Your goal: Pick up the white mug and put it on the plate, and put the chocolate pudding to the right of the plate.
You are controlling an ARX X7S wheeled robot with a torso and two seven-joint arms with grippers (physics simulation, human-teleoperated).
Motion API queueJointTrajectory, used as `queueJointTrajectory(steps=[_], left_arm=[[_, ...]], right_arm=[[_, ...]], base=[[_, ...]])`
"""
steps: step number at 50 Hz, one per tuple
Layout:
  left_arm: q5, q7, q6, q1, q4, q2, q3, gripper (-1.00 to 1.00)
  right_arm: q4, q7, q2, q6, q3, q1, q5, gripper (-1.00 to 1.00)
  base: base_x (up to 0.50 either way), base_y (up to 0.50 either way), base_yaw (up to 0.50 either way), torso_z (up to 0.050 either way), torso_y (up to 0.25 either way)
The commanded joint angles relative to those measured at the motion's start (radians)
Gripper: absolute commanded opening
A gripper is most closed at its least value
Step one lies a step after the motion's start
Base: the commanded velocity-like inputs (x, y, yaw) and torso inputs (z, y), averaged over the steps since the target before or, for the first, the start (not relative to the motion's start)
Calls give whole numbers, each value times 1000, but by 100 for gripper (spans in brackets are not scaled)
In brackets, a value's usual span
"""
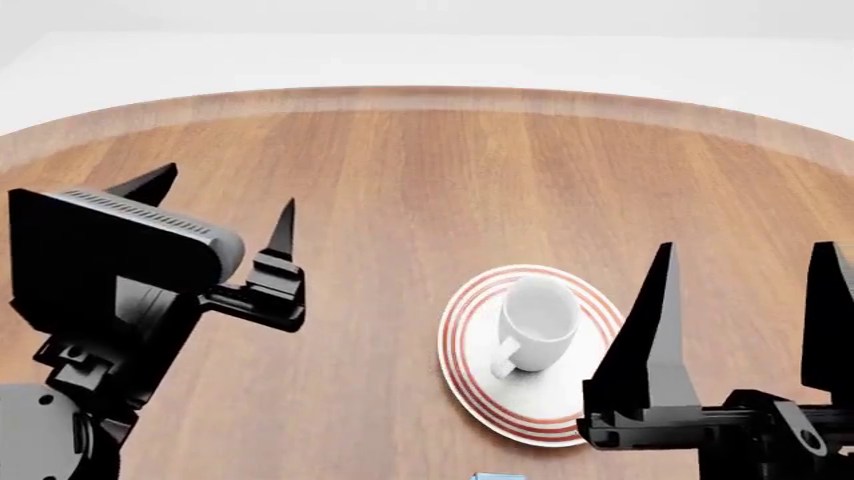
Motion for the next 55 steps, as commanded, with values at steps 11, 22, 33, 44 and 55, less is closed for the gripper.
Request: queueJointTrajectory(steps=[11, 22, 33, 44, 55], left_arm=[[43, -13, -5, 8, 33, -7, -32, 100], [39, -17, -8, 10, 44, -14, -34, 100], [33, -19, -16, 11, 46, -4, -33, 100], [28, -15, -13, 19, 43, -1, -32, 100], [23, -12, -13, 24, 38, 10, -31, 100]], right_arm=[[-186, 215, 118, 272, -265, 81, -19, 100], [-186, 1134, 496, 161, -1394, 1030, 253, 100], [-186, 1135, 468, 183, -1343, 952, 370, 100], [-186, 1135, 441, 233, -1260, 873, 446, 100], [-187, 1135, 393, 184, -1320, 904, 583, 100]], base=[[0, 0, 0, 0, 0], [0, 0, 0, 0, 0], [0, 0, 0, 0, 0], [0, 0, 0, 0, 0], [0, 0, 0, 0, 0]])
